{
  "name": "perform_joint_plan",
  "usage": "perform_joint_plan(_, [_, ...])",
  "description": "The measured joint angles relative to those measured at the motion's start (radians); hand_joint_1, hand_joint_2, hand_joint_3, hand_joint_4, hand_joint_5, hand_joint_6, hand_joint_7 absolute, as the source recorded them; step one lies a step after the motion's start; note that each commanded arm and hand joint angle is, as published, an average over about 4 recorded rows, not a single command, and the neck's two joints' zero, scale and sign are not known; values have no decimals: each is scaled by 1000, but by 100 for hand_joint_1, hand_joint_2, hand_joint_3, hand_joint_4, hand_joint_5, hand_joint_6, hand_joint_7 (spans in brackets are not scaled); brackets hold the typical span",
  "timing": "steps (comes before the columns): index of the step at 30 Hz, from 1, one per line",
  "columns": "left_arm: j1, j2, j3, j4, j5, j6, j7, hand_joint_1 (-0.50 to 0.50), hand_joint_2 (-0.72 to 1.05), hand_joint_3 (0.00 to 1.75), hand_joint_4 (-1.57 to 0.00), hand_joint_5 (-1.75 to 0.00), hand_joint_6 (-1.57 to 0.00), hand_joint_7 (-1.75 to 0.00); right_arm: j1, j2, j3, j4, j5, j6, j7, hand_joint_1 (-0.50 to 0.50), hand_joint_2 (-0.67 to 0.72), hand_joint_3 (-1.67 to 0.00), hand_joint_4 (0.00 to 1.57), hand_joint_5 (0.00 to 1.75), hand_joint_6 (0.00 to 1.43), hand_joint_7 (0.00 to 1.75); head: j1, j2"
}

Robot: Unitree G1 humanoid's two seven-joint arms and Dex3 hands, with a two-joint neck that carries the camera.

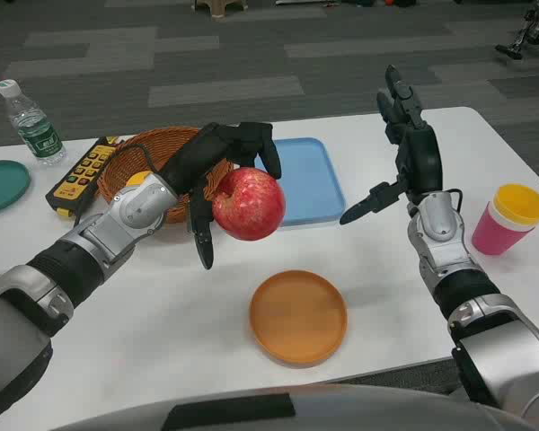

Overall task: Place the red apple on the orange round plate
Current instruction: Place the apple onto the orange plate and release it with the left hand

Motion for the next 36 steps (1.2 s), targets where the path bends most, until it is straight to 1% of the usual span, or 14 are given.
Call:
perform_joint_plan(3, [21,8,17,-38,1,-2,1,50,-57,9,-153,-175,-136,-161,2,11,-12,-32,2,0,0,-50,28,0,0,0,0,0,11,27])
perform_joint_plan(8, [38,12,35,-62,1,-3,1,50,-55,9,-153,-175,-136,-161,3,19,-17,-51,2,-2,0,-50,22,0,0,0,0,0,15,30])
perform_joint_plan(10, [41,13,38,-66,1,-3,1,50,-55,9,-153,-175,-136,-161,3,19,-17,-51,2,-2,0,-50,22,0,0,0,0,0,18,31])
perform_joint_plan(12, [44,13,39,-68,1,-3,1,50,-59,9,-153,-175,-136,-161,3,19,-17,-51,2,-2,0,-50,25,0,0,0,0,0,18,31])
perform_joint_plan(14, [45,14,39,-68,1,-3,1,50,-64,9,-153,-175,-136,-161,3,19,-17,-51,2,-2,0,-50,25,0,0,0,0,0,18,31])
perform_joint_plan(21, [41,15,33,-67,18,-3,3,50,-64,9,-153,-175,-136,-161,3,19,-17,-49,3,-2,0,-50,22,0,0,0,0,0,26,18])
perform_joint_plan(23, [30,16,12,-64,22,-1,5,50,-64,9,-153,-175,-137,-161,3,19,-17,-46,3,-2,0,-50,22,0,0,0,0,0,28,12])
perform_joint_plan(26, [-5,14,-51,-48,27,3,8,50,-64,9,-153,-175,-139,-161,3,19,-17,-40,3,-2,0,-50,22,0,0,0,0,0,27,3])
perform_joint_plan(30, [-67,-12,-146,37,26,10,11,50,-64,9,-153,-175,-139,-161,3,20,-18,-28,3,-3,0,-50,28,0,0,0,0,0,23,-13])
perform_joint_plan(36, [-105,-48,-255,133,23,15,19,50,-64,9,-153,-175,-139,-161,3,21,-17,-10,5,-3,0,-50,28,0,0,0,0,0,36,-23])
